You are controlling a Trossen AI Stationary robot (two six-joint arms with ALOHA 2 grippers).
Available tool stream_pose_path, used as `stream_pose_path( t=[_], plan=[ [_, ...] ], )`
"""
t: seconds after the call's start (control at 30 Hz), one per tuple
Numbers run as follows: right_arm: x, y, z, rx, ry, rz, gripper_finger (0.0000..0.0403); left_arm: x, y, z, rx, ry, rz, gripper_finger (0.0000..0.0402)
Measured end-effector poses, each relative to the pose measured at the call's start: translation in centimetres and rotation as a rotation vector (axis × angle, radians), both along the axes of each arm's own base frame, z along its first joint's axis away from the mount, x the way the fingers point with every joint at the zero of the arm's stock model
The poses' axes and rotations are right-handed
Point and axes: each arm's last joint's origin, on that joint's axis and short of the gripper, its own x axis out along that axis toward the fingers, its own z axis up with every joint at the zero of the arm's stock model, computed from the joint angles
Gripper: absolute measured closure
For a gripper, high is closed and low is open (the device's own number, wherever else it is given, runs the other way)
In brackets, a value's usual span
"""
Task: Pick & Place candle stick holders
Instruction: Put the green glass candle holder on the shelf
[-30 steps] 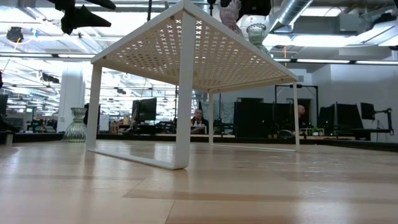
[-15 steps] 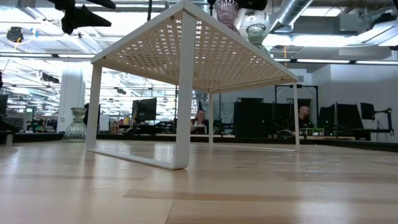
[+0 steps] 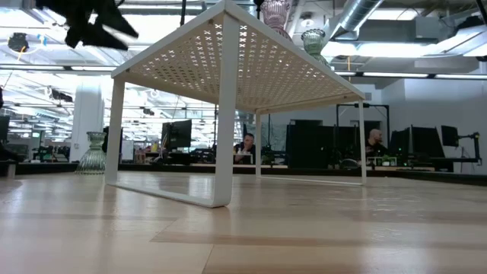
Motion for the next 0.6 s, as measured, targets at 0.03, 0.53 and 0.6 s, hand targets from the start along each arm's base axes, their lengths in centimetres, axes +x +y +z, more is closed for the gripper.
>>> stream_pose_path(
  t=[0.03,0.53,0.6],
  plan=[
    [-0.4,0.2,0.6,0.004,-0.015,0.005,0.0159,0.2,0.1,-0.3,0.015,0.036,0.037,0.0145],
    [-4.1,4.6,2.2,0.031,-0.033,0.041,0.0159,2.1,6.4,-2.4,-0.522,0.221,0.017,0.0156],
    [-4.4,5.1,2.2,0.021,-0.036,0.053,0.0159,1.7,7.2,-1.1,-0.521,0.228,0.040,0.0163]
  ],
)
